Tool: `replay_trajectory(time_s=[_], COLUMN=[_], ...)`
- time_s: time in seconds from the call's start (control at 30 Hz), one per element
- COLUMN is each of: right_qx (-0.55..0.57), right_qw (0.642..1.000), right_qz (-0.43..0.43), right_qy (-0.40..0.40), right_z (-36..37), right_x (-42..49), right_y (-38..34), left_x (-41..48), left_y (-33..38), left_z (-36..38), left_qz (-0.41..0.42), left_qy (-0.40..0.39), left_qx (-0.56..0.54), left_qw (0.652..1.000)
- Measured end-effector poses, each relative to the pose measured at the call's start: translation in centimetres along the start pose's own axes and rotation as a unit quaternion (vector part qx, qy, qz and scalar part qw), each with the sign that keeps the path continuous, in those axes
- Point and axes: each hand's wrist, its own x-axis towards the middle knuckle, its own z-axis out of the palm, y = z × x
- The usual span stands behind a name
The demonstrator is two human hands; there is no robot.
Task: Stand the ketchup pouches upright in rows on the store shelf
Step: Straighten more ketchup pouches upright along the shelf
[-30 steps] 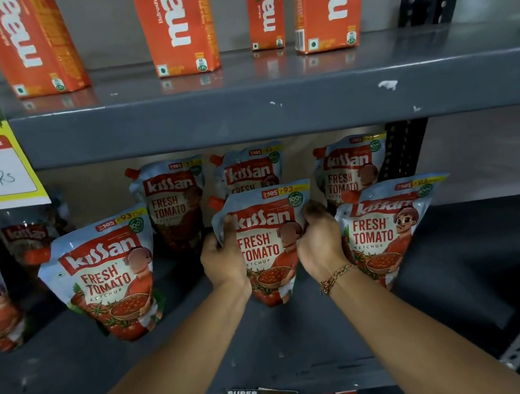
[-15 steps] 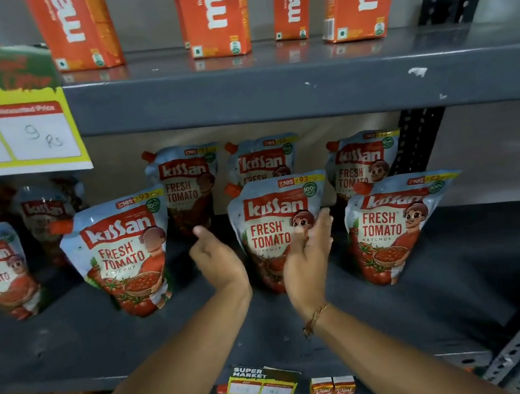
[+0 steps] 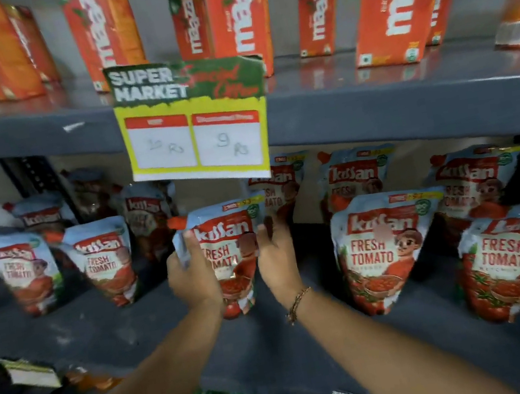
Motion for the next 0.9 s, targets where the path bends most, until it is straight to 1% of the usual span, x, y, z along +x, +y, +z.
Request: replay_trajectory(time_s=[0.03, 0.07, 0.13, 0.17, 0.2, 0.4, 0.5, 0.6, 0.7, 0.77, 0.9], right_qx=[0.062, 0.150, 0.301, 0.345, 0.365, 0.362, 0.336, 0.295, 0.336, 0.339, 0.329], right_qw=[0.996, 0.981, 0.931, 0.914, 0.908, 0.916, 0.923, 0.935, 0.926, 0.928, 0.932], right_qz=[0.060, 0.120, 0.206, 0.213, 0.202, 0.139, 0.117, 0.102, 0.071, 0.066, 0.070], right_qy=[0.003, 0.002, 0.007, 0.012, 0.023, 0.100, 0.144, 0.166, 0.155, 0.138, 0.134], right_z=[0.7, 1.4, 2.0, 2.3, 2.6, 1.4, -0.4, -2.1, -3.0, -3.2, -3.6], right_x=[0.8, 1.4, 1.9, 1.9, 2.1, 2.6, 2.7, 2.6, 2.7, 2.7, 2.0], right_y=[0.1, 0.2, 0.1, 0.0, 0.1, 0.3, 0.3, 0.1, 0.3, 0.4, 0.0], left_x=[0.5, 1.1, 1.8, 2.2, 2.6, 3.4, 2.3, 1.2, 0.4, 0.0, -0.4], left_y=[0.1, 0.1, 0.2, 0.3, 0.4, 0.4, 0.4, 0.1, 0.0, -0.1, -0.1], left_z=[0.0, -0.2, 0.1, 0.1, 0.3, 2.4, 3.4, 4.2, 4.4, 4.3, 3.9], left_qz=[-0.001, -0.005, -0.023, -0.030, -0.036, -0.086, -0.104, -0.111, -0.113, -0.108, -0.100], left_qy=[-0.010, -0.021, -0.039, -0.048, -0.055, -0.120, -0.153, -0.186, -0.203, -0.203, -0.200], left_qx=[-0.002, -0.009, -0.018, -0.017, -0.021, -0.047, -0.050, -0.041, -0.038, -0.035, -0.027], left_qw=[1.000, 1.000, 0.999, 0.998, 0.998, 0.988, 0.982, 0.975, 0.972, 0.973, 0.974])
